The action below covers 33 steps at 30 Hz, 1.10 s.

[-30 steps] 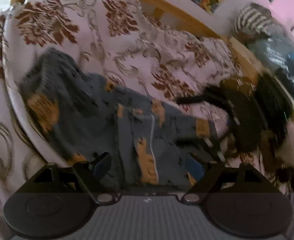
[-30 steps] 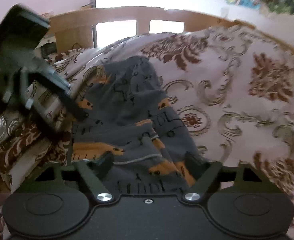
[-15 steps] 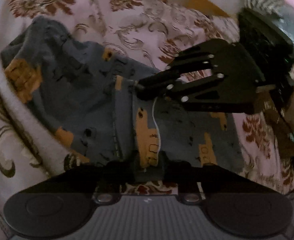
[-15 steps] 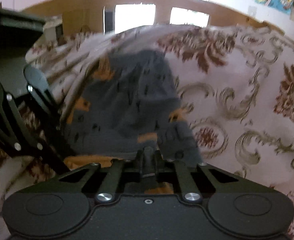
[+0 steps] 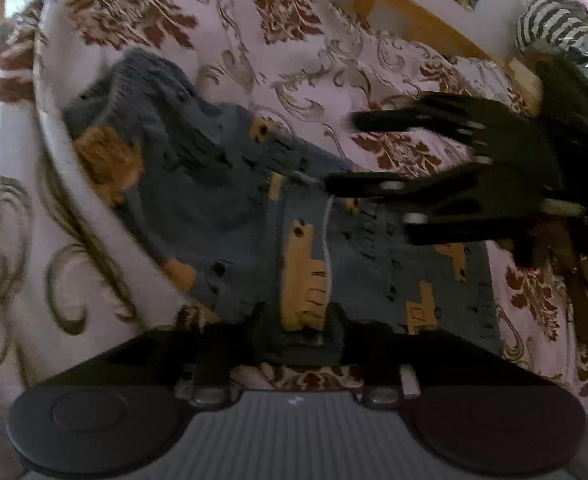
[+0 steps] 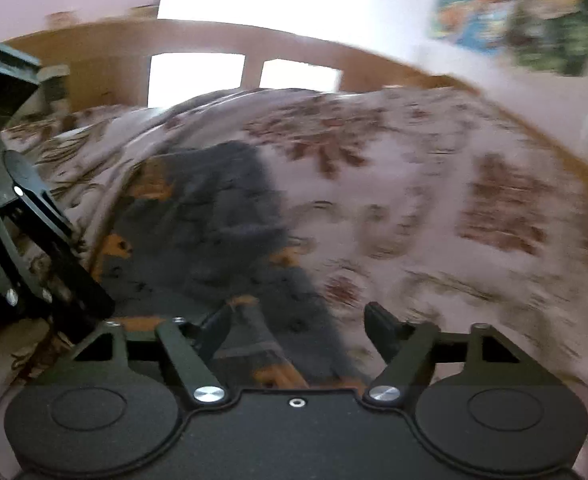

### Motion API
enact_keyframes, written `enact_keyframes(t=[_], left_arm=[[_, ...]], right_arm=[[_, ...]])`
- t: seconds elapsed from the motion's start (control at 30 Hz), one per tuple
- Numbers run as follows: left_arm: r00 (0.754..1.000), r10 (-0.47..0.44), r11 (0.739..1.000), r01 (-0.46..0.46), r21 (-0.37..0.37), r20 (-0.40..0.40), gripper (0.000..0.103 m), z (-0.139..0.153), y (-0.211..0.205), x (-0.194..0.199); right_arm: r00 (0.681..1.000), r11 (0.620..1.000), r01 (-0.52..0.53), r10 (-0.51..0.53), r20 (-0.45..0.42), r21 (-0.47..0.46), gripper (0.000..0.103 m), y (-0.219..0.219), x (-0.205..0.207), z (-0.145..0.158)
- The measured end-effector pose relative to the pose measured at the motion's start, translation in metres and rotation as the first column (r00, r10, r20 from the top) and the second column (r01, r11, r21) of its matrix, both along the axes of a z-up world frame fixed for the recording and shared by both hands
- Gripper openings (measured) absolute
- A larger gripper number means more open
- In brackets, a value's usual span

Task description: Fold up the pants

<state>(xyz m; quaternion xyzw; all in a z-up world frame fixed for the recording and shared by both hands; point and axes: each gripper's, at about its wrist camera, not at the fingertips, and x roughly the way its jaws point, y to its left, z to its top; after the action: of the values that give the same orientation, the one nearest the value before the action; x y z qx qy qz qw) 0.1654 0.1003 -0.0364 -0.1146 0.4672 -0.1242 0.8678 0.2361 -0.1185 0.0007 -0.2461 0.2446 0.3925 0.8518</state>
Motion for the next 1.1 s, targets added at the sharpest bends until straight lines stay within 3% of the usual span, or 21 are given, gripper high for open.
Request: enact_keyframes(t=[0.07,0.17,0.23,0.27,0.3,0.4,0.47,0.53,0.67,0.77,0.9,1.0,1.03,1.1], left_arm=[[1.000,0.018,1.000,-0.018,0.006,0.007,0.048,0.000,0.003,-0.002],[0.999,0.044,0.999,-0.044,-0.022,-0.002,0.049,-0.001,0.011,-0.003],[0.998,0.054,0.998,-0.054,-0.008,0.013,0.052,0.003,0.014,-0.008],[0.998,0.053,0.999,-0.053,0.001,0.032,0.055,0.007,0.016,-0.010],[0.997,0.051,0.999,-0.052,0.009,0.055,0.057,0.012,0.017,-0.012],[0.985,0.053,0.996,-0.064,0.063,0.165,0.070,0.035,0.023,-0.016],[0.968,0.046,0.988,-0.081,0.132,0.248,0.081,0.055,0.027,-0.016],[0.954,0.035,0.975,-0.099,0.200,0.298,0.085,0.068,0.031,-0.008],[0.954,-0.010,0.961,-0.073,0.266,0.299,0.086,0.069,0.041,0.024],[0.970,-0.037,0.956,-0.036,0.290,0.242,0.087,0.059,0.049,0.048],[0.984,-0.075,0.945,0.020,0.326,0.159,0.083,0.042,0.057,0.062],[0.984,-0.102,0.929,0.042,0.368,0.147,0.063,0.041,0.057,0.063],[0.985,-0.105,0.924,0.045,0.379,0.139,0.055,0.041,0.056,0.064],[0.984,-0.117,0.922,0.058,0.382,0.133,0.052,0.042,0.056,0.065]], right_arm=[[0.993,0.993,0.117,-0.117,0.022,-0.023,0.090,-0.012,-0.015,-0.004],[0.967,0.965,0.252,-0.249,0.052,-0.070,0.100,-0.017,-0.036,-0.022],[0.959,0.947,0.276,-0.261,0.108,-0.163,0.100,-0.011,-0.044,-0.046],[0.960,0.943,0.269,-0.245,0.137,-0.197,0.095,-0.008,-0.048,-0.053],[0.958,0.945,0.263,-0.234,0.163,-0.193,0.093,-0.007,-0.054,-0.053],[0.934,0.946,0.321,-0.310,0.179,-0.041,0.102,-0.021,-0.067,-0.027],[0.917,0.923,0.383,-0.386,0.100,0.043,0.102,-0.036,-0.067,-0.014],[0.906,0.900,0.421,-0.423,-0.006,0.108,0.102,-0.046,-0.067,-0.008],[0.844,0.834,0.535,-0.534,-0.050,0.133,0.102,-0.037,-0.071,-0.010],[0.842,0.825,0.540,-0.533,-0.086,0.167,0.102,-0.012,-0.073,-0.016],[0.871,0.864,0.490,-0.491,-0.020,0.116,0.102,0.038,-0.064,-0.035],[0.871,0.873,0.488,-0.487,0.058,0.009,0.102,0.068,-0.040,-0.059],[0.865,0.867,0.499,-0.498,0.058,0.005,0.102,0.070,-0.032,-0.064],[0.859,0.859,0.511,-0.511,0.007,0.046,0.102,0.066,-0.021,-0.063]])
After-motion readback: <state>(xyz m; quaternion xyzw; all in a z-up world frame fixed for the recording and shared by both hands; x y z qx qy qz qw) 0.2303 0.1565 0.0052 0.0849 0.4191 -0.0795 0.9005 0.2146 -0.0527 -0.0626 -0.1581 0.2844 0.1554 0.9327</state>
